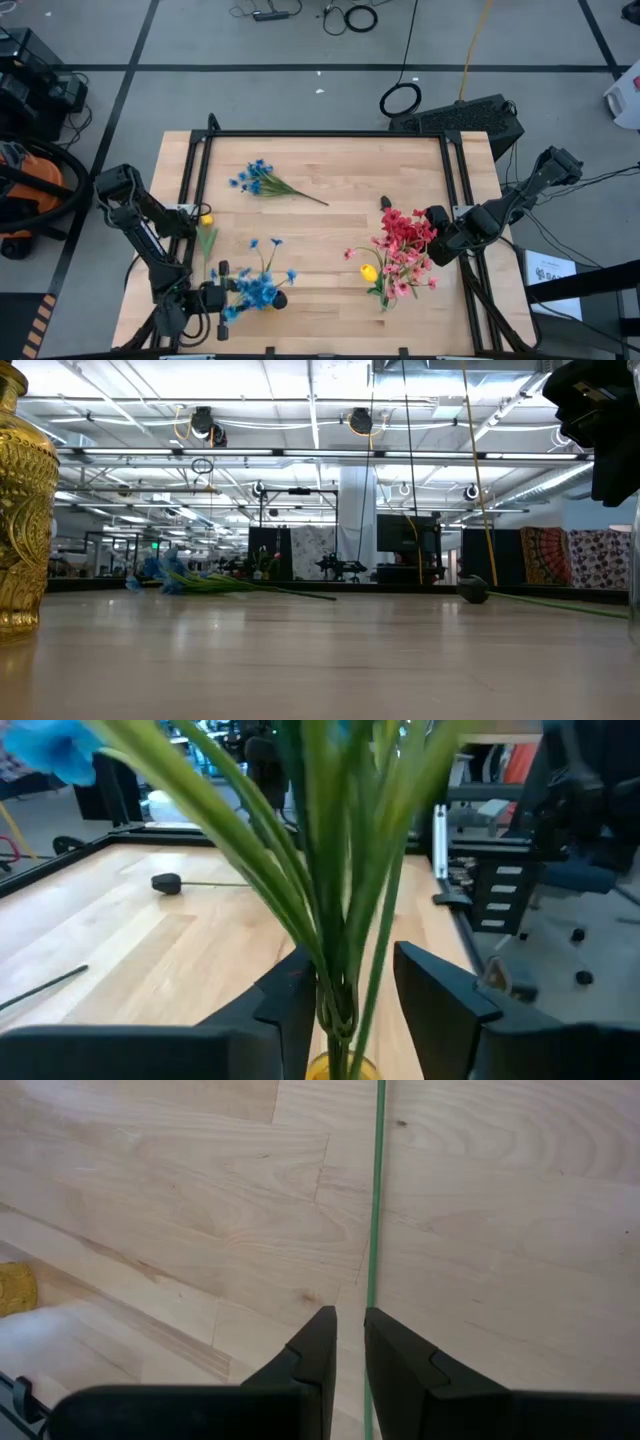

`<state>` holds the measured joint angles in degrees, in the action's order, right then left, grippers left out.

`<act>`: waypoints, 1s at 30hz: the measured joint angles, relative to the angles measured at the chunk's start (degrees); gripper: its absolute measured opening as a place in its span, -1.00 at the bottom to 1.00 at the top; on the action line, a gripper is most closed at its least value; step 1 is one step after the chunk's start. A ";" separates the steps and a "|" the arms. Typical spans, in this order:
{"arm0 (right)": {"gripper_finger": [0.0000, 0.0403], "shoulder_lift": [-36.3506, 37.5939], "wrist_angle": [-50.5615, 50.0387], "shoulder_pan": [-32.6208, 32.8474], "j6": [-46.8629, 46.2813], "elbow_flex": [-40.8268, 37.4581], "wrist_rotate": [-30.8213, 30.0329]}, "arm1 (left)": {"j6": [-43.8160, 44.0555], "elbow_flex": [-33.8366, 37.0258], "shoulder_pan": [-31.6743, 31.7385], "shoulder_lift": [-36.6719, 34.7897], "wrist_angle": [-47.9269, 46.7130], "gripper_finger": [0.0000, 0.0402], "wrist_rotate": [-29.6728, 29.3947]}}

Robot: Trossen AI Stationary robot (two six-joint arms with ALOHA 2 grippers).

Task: Sort flowers into vase by color
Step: Put the bottom blue flowers into the yellow vase, then put the yellow tulip into the transparent vase

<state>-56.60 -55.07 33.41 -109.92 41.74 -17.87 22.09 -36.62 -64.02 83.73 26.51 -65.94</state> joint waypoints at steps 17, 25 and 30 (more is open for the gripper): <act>-0.76 0.00 0.00 0.00 5.68 0.00 -0.02 | 10.38 -0.02 -4.47 -18.66 -23.14 -0.28 2.55; -0.76 0.00 -0.07 0.00 6.26 0.00 -0.46 | 40.90 -0.02 -1.76 -26.38 -53.92 -0.28 15.99; -0.76 0.00 -0.11 0.00 6.33 0.00 -3.12 | 61.40 -0.02 2.73 -29.14 -71.68 -0.29 23.87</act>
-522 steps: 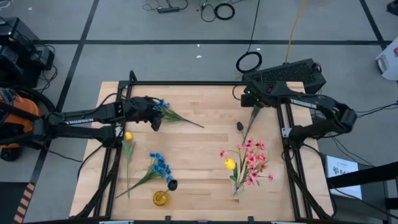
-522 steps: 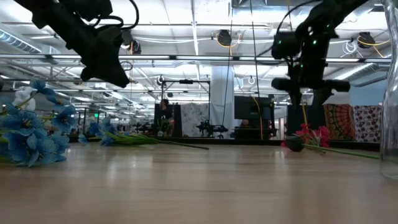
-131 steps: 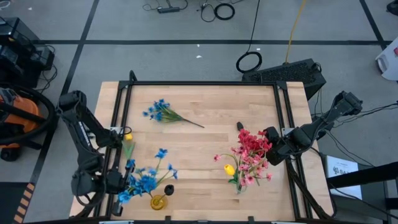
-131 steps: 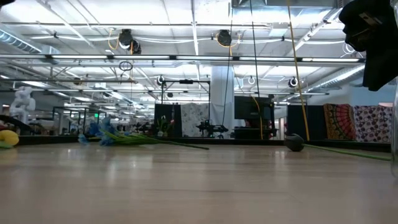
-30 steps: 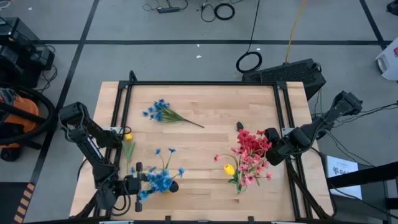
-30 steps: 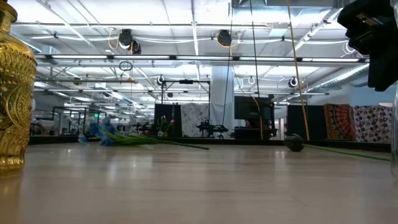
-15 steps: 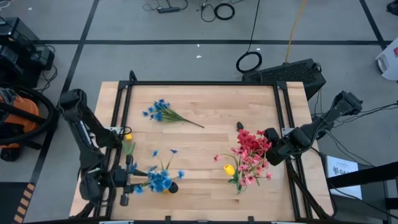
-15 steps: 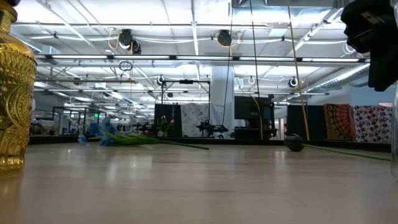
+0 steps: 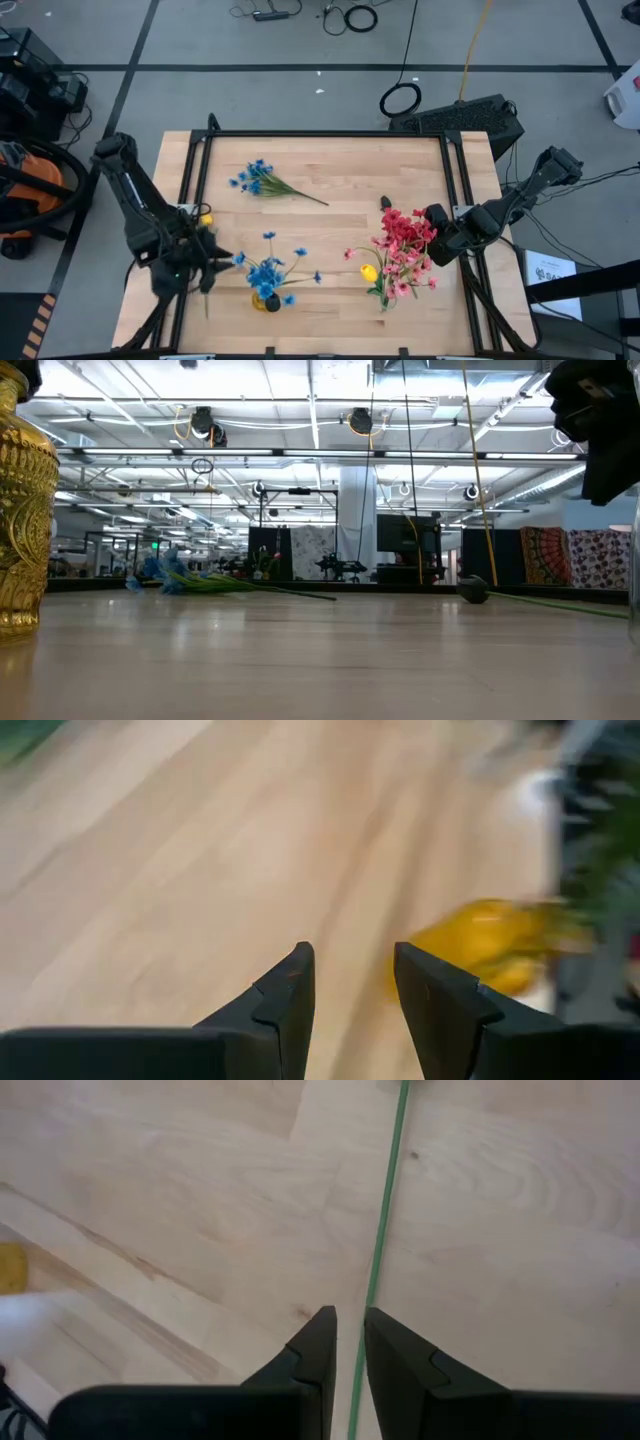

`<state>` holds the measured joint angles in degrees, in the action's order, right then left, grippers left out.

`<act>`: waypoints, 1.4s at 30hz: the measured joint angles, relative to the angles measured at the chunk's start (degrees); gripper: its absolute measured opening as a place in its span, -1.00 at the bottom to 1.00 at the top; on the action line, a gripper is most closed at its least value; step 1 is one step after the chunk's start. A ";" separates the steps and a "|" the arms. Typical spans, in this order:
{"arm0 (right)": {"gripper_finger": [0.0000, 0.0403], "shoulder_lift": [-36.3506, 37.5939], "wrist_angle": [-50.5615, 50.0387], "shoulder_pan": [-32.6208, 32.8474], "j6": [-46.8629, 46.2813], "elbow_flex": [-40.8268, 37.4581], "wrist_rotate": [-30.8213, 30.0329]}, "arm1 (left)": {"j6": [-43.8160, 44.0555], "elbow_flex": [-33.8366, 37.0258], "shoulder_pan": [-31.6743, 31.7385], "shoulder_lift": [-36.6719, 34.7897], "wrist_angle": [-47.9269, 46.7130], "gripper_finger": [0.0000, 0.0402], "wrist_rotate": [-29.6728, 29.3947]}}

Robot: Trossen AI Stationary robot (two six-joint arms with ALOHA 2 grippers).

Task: Sort flowers into vase by color
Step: Put the yellow tulip into the transparent vase

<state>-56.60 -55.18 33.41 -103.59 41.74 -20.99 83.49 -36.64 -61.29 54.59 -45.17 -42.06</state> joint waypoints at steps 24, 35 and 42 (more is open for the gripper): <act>-0.76 0.00 -0.42 0.00 7.79 0.00 -1.98 | 43.67 0.59 23.70 3.76 -22.30 -0.29 48.38; -0.76 0.00 -0.42 0.00 13.70 0.00 -1.98 | 42.02 0.61 26.86 14.45 -19.58 -0.28 52.65; -0.76 0.00 -0.42 0.00 16.99 0.00 -1.98 | 40.71 0.61 27.30 21.00 -17.79 -0.28 52.48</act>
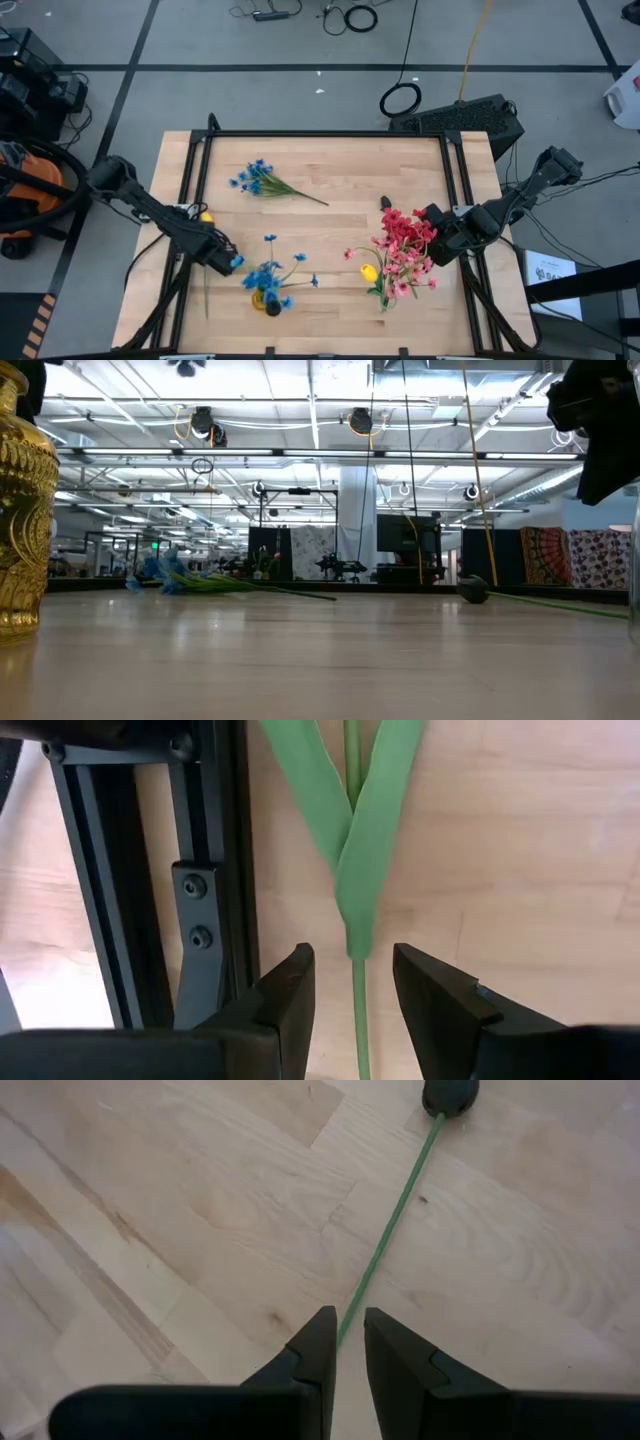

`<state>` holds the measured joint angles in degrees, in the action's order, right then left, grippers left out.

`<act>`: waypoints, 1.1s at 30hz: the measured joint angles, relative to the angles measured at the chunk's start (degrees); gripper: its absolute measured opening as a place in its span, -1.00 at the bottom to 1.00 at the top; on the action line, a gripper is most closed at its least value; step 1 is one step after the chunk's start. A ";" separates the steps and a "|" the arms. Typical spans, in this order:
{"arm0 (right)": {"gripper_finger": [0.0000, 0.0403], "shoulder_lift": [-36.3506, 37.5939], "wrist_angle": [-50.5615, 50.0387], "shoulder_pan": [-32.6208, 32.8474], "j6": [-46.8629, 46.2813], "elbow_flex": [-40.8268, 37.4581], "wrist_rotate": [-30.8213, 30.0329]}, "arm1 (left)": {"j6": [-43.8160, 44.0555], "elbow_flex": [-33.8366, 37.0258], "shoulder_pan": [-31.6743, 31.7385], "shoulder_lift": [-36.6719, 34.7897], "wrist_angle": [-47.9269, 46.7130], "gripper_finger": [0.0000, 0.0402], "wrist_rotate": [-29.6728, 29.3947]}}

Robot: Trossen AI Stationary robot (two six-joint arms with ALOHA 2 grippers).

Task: Sort flowers into vase by color
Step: Put the yellow tulip into the transparent vase

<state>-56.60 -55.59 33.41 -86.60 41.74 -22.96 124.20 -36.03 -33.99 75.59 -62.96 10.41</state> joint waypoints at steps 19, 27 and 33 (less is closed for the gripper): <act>-0.76 0.00 0.02 0.00 3.36 -0.01 0.08 | 0.01 -0.15 0.27 8.55 4.35 -0.90 -1.87; -0.76 0.00 0.09 0.00 3.49 -0.02 -1.60 | -0.52 -0.56 3.43 8.13 3.55 -0.93 -5.62; -0.76 0.00 0.13 -0.01 3.35 -0.02 -2.60 | -7.95 -1.55 12.72 2.64 3.34 -0.93 -16.67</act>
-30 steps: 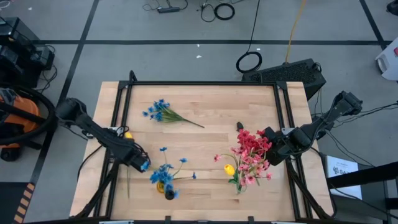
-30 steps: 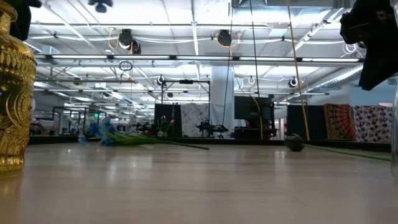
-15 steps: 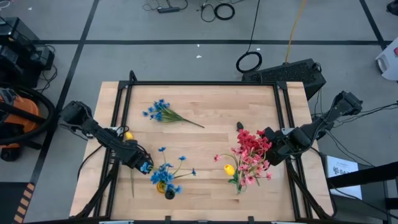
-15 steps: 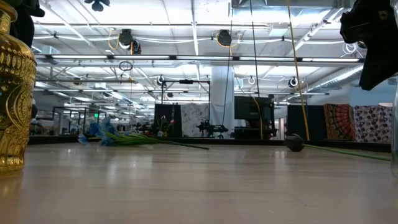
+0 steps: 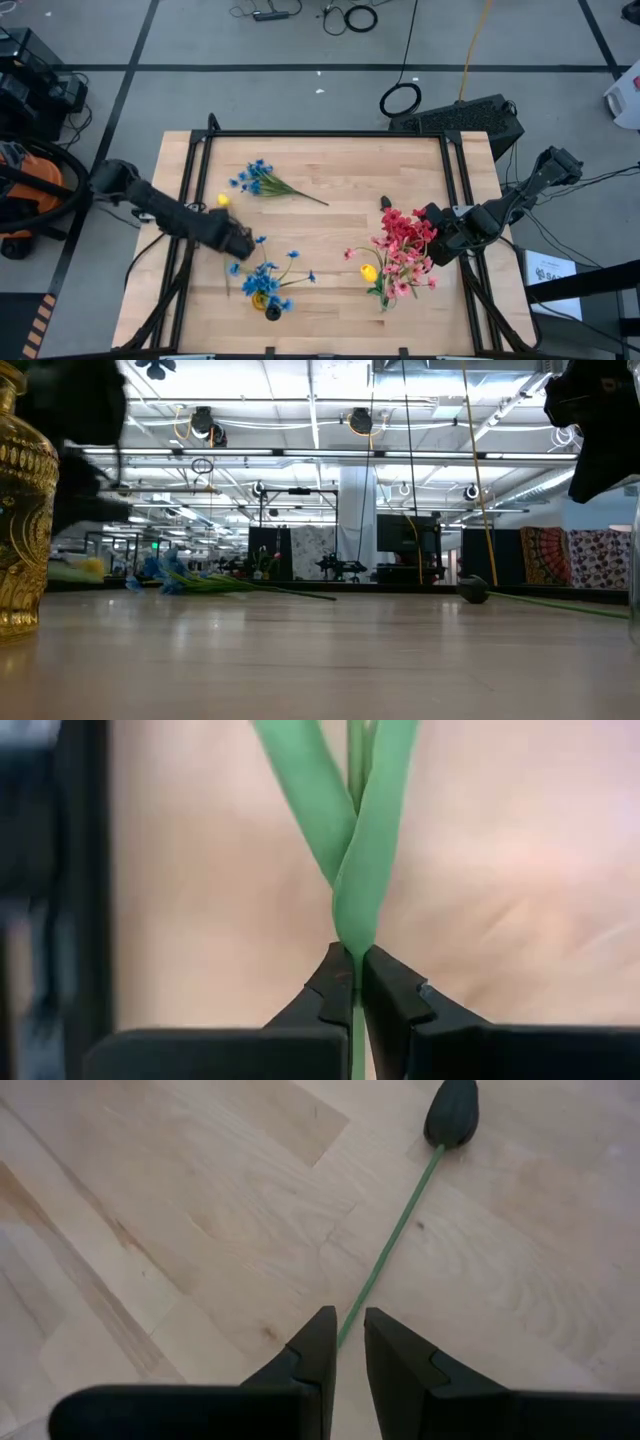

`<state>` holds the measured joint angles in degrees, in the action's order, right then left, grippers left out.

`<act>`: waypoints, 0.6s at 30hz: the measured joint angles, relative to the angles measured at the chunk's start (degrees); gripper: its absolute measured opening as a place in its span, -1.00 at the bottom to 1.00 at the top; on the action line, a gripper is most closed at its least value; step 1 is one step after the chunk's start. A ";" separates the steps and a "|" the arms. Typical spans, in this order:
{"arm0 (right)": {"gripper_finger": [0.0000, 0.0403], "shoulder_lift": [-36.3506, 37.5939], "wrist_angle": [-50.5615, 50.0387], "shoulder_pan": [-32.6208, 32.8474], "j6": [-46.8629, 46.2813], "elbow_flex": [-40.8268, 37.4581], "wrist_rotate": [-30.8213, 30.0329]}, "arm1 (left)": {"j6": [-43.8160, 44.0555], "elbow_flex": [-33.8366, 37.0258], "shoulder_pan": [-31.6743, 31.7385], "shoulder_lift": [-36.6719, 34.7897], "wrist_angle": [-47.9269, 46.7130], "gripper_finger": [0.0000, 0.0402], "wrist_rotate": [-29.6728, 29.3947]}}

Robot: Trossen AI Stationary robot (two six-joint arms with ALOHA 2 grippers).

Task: Sort flowers into vase by color
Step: Put the yellow tulip into the transparent vase

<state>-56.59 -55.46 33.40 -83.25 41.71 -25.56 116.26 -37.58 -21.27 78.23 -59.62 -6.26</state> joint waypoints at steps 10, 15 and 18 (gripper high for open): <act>-0.76 0.01 0.57 0.01 -5.69 0.00 -0.46 | -45.06 -2.06 31.06 -6.86 12.85 -0.93 -8.66; -0.76 0.00 0.54 -0.01 -8.76 0.00 -0.46 | -71.33 -9.55 44.64 -5.77 28.01 -0.93 -6.24; -0.76 0.01 0.47 0.01 -10.80 0.00 -0.47 | -84.68 -17.17 49.55 -2.75 33.74 -0.93 -1.21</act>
<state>-56.59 -54.99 33.41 -94.04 41.71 -26.04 31.57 -54.75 28.28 75.48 -25.89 -7.47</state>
